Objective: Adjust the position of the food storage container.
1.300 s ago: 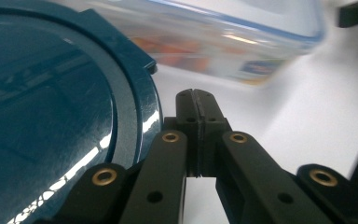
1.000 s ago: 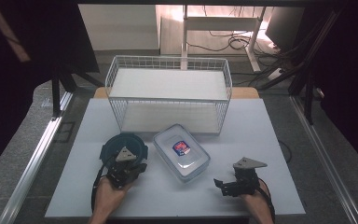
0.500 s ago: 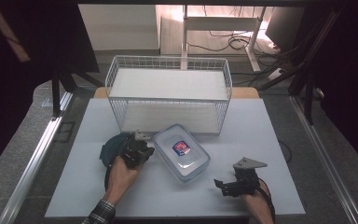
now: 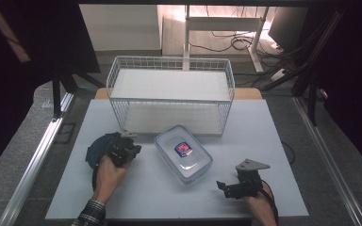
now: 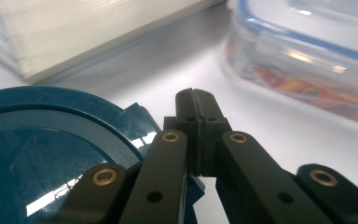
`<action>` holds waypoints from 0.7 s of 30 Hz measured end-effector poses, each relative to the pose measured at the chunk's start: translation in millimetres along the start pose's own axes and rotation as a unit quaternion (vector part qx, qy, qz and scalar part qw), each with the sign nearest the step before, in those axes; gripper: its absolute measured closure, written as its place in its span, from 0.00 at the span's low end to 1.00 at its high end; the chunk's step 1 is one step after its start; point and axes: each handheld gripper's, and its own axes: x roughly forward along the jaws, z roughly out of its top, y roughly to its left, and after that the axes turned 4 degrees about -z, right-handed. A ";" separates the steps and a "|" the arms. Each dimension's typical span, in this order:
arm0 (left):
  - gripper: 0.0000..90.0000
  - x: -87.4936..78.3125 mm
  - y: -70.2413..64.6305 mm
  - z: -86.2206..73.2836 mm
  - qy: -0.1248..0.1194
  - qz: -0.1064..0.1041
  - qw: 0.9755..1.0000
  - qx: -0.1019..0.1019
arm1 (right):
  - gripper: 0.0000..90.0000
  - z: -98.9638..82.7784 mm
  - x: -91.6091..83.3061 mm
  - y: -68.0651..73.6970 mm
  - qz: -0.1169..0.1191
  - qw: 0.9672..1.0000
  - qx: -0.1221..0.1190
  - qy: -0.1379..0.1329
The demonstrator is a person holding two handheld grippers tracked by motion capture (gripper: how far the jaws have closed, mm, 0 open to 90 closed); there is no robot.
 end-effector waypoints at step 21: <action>1.00 8.4 8.4 28.9 -0.061 -0.024 0.997 -0.027 | 0.00 5.9 -0.2 10.0 -0.019 1.000 0.005 -0.024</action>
